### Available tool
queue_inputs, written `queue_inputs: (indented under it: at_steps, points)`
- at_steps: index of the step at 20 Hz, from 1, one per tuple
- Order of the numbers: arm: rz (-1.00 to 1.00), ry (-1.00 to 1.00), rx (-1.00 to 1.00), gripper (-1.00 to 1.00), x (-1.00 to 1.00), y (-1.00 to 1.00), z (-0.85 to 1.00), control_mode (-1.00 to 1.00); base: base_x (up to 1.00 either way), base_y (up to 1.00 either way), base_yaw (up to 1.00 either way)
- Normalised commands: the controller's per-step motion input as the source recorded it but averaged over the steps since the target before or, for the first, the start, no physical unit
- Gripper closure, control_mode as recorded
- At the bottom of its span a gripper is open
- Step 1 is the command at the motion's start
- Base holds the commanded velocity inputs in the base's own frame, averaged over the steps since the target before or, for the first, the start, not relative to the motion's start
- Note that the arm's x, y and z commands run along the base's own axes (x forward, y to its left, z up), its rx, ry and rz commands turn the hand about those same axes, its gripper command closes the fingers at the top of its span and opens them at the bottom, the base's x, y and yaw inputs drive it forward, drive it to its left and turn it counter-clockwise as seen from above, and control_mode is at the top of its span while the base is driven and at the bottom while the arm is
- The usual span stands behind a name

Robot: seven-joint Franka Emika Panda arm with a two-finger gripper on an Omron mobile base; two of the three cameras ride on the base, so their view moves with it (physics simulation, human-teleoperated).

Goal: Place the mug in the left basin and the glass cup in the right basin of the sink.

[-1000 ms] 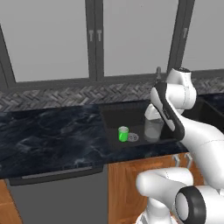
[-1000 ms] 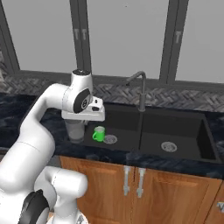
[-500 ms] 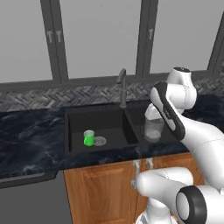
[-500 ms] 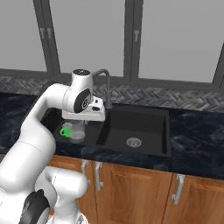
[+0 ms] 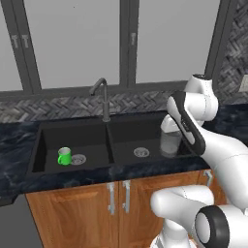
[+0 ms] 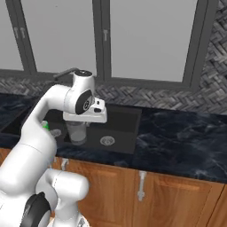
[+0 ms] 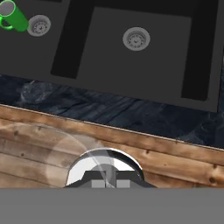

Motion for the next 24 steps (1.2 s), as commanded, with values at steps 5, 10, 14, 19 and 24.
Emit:
queue_inputs:
  at_steps: [5,10,14,19,24]
  points:
    - [0.00,0.00,0.00,1.00,0.00,0.00,0.00,1.00,0.16,-0.57,0.05]
    - [0.00,0.00,0.00,1.00,0.00,0.00,0.00,1.00,0.26,-0.38,0.03]
    - [0.00,0.00,0.00,1.00,0.00,0.00,0.00,1.00,0.41,-0.13,0.00]
    - [0.00,0.00,0.00,1.00,0.00,0.00,0.00,1.00,0.54,-0.08,0.00]
    - [0.00,0.00,0.00,1.00,0.00,0.00,0.00,1.00,0.39,-0.17,-0.06]
